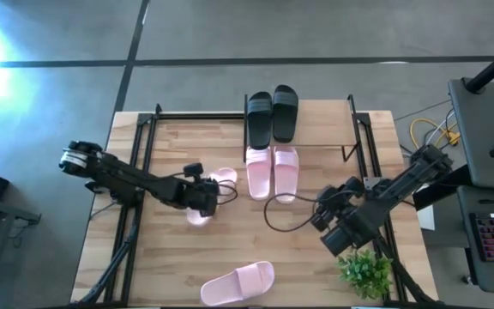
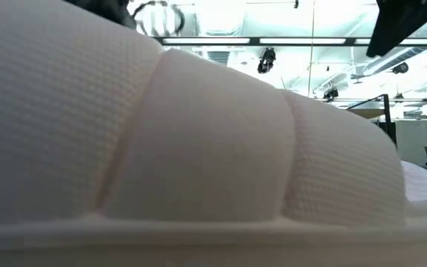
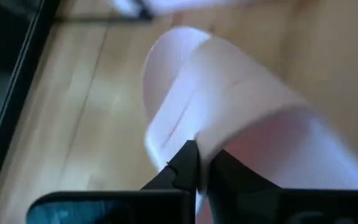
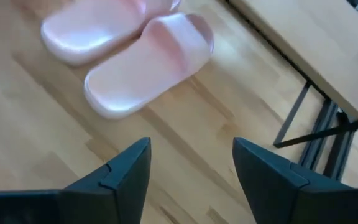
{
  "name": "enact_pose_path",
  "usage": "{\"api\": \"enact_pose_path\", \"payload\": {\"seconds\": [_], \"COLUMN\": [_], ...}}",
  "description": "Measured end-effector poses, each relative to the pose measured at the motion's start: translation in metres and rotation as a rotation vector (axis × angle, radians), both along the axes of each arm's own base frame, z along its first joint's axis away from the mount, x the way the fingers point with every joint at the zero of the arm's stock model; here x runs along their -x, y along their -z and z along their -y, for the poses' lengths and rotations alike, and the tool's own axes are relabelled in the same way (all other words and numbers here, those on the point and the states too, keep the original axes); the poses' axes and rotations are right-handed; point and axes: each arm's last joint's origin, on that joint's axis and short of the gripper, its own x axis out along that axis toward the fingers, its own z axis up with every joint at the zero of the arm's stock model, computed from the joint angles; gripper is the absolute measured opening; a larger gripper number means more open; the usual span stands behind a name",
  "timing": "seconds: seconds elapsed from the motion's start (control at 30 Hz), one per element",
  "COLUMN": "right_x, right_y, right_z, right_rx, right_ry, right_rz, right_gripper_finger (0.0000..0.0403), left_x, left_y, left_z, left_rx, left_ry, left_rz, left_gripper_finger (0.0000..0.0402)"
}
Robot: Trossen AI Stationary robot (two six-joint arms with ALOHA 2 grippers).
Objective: Pick and place slides into the shelf
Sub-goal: Put the pink slide under the shelf
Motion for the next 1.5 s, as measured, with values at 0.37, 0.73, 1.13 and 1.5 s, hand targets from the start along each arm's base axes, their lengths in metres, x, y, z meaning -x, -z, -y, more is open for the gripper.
{"api": "enact_pose_path", "payload": {"seconds": [0.37,0.73,1.13,1.5], "right_x": [0.027,0.062,0.094,0.097], "right_y": [-0.04,-0.058,-0.077,-0.077], "right_z": [0.026,0.053,0.078,0.079], "right_rx": [-0.001,-0.166,-0.272,-0.269], "right_ry": [0.019,0.194,0.198,0.13], "right_rz": [0.276,0.533,0.644,0.567], "right_gripper_finger": [0.0205,0.0205,0.0205,0.0205], "left_x": [-0.054,-0.191,-0.281,-0.297], "left_y": [-0.104,-0.095,-0.073,-0.023], "left_z": [0.008,0.003,0.014,0.017], "left_rx": [0.084,-0.012,-0.067,-0.108], "left_ry": [0.091,0.116,0.049,0.087], "left_rz": [0.342,0.301,0.396,0.275], "left_gripper_finger": [0.0001,0.0,0.0,0.0068]}}
